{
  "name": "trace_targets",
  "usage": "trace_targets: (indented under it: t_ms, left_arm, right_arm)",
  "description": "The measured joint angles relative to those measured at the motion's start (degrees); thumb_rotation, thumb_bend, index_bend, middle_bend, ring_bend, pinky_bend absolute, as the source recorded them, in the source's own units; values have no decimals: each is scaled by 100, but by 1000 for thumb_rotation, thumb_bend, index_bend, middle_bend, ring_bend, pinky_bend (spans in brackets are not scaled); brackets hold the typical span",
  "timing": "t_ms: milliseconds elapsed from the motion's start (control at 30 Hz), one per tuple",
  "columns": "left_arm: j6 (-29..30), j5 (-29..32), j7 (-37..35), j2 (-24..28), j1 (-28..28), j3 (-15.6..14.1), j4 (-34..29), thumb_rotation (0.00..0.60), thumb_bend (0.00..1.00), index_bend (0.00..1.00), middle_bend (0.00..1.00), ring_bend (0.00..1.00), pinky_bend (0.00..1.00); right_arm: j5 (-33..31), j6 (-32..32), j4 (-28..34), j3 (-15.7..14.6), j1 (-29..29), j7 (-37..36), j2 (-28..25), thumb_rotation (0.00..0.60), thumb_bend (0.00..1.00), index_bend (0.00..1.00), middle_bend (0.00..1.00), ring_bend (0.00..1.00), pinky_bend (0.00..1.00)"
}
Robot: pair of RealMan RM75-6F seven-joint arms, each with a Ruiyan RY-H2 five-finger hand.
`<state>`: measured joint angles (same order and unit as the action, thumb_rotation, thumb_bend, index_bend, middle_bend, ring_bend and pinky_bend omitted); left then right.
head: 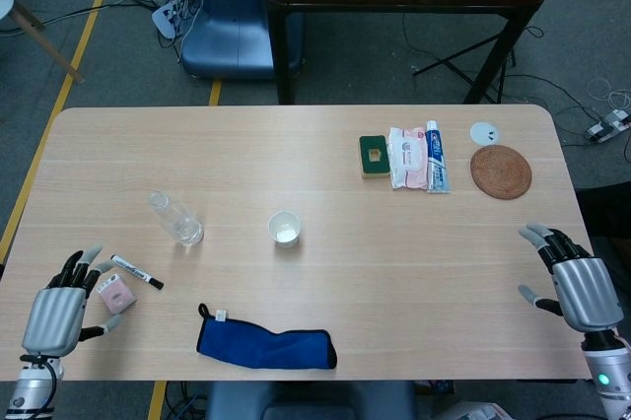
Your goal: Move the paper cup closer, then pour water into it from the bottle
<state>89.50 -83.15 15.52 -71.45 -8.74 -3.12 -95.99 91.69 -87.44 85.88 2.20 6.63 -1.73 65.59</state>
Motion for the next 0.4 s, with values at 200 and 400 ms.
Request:
trace_targets:
  t_ms: [200, 400]
  left_arm:
    - [108, -218, -222, 76, 125, 39, 191, 600, 64, 259, 89, 65, 318]
    - [65, -195, -309, 90, 169, 144, 266, 600, 64, 259, 89, 65, 318]
  right_arm:
    - [36, -27, -5, -1, -10, 71, 15, 600, 44, 200, 202, 188, 460]
    - [38, 57, -4, -11, 21, 135, 40, 600, 44, 200, 202, 188, 460]
